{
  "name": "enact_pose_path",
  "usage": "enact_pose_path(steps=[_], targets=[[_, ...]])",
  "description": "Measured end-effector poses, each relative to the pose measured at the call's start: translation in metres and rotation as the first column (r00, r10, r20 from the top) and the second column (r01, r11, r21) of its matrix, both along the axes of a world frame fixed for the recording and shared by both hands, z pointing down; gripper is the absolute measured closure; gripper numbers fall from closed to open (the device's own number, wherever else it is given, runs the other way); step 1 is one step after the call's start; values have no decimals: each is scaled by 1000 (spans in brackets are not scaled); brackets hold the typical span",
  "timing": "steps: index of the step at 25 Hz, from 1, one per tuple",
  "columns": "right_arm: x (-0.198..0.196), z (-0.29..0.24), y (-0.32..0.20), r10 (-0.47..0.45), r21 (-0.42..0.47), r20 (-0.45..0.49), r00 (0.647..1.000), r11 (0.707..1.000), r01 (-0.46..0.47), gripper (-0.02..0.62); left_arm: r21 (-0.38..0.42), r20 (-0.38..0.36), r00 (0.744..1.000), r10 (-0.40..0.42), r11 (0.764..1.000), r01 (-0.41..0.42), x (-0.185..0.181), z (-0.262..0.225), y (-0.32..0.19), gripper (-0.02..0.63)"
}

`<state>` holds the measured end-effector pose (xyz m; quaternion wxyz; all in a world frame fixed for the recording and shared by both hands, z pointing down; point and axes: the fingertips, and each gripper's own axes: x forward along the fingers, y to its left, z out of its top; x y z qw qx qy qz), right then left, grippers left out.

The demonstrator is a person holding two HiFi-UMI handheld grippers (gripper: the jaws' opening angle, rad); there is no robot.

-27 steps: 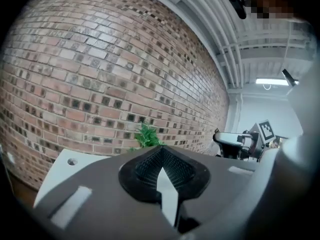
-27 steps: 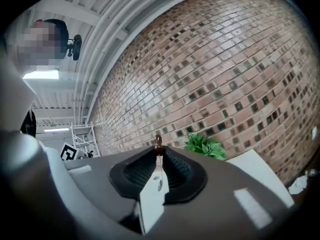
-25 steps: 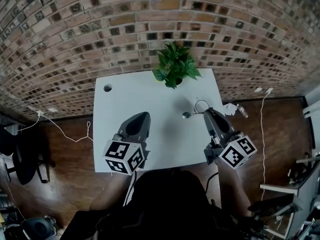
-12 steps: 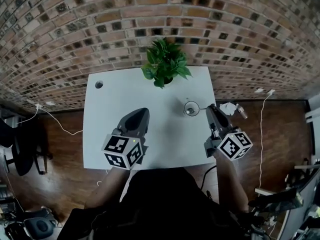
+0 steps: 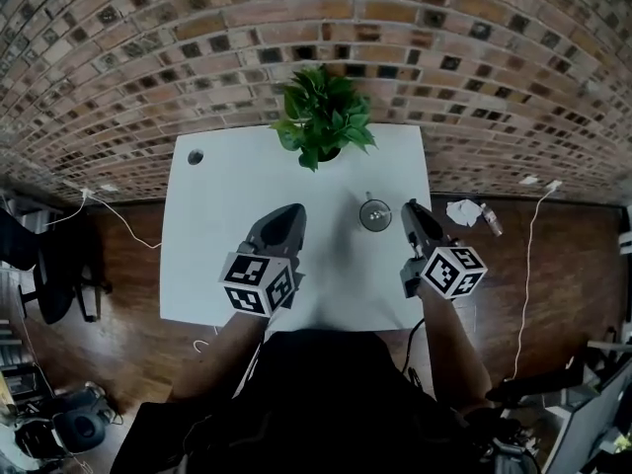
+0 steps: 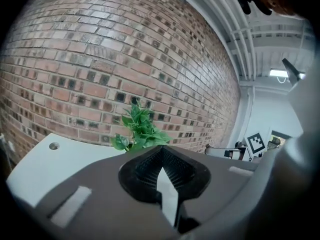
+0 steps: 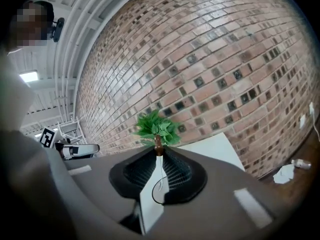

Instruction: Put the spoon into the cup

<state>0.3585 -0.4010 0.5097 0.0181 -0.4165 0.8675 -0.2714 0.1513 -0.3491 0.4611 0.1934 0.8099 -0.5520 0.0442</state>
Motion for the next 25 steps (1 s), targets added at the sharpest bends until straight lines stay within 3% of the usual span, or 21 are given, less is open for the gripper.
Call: enact_pose_path(steps=[5,9,15,25], targets=[[-6,31,-6,-25,-57,-15,1000,998,24,549,-36,40,999,-23,999,24,3,27,-15,612],[-10,48,-11,-39,-69,-43,998,997,36,549,-107,57,997,-53,992,59,4,56,-25,612],[-14,68,-11,-41,-95,-74,996,995,34,549,-166,85,995,-45,984,59,15,91,-31,612],[-17,91,-9,-14,-143,-104,994,990,-1,548,-209,60,998,-30,977,42,26,112,-37,612]])
